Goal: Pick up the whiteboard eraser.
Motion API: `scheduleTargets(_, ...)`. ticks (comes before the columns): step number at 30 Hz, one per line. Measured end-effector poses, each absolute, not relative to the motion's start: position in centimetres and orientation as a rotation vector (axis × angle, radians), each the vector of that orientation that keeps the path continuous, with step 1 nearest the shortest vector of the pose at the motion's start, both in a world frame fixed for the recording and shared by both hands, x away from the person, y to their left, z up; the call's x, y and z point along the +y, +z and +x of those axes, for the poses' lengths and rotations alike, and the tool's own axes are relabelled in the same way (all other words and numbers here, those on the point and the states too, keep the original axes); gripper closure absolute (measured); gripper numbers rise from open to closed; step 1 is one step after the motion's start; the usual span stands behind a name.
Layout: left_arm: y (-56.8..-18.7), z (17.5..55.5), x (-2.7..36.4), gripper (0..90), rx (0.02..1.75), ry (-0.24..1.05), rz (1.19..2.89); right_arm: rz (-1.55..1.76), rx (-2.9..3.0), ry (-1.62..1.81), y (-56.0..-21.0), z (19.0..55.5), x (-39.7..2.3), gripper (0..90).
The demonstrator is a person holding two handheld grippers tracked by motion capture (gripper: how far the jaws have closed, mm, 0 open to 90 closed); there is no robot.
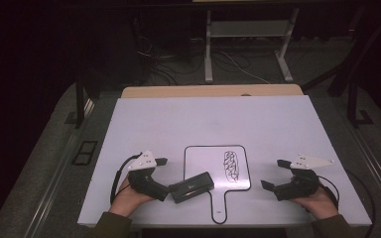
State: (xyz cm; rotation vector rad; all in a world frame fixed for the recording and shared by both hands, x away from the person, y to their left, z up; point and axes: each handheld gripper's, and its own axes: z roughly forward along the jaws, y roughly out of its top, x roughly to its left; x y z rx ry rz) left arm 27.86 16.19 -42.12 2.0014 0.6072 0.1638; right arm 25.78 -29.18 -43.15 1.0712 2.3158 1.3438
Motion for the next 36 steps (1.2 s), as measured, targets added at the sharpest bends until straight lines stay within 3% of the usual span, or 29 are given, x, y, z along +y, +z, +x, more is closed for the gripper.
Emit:
scheduleTargets(21, -41.4, 28.3, 16.2, 0.0, 0.609, 0.162, 1.995, 1.065, 2.296, 1.374, -43.1, 25.7, -29.4, 0.2)
scheduleTargets(36, -40.9, 29.8, 13.6, 0.0, 0.58, 0.099, 2.023, 1.066, 2.316, 1.368, -43.4, 25.8, -29.2, 0.2)
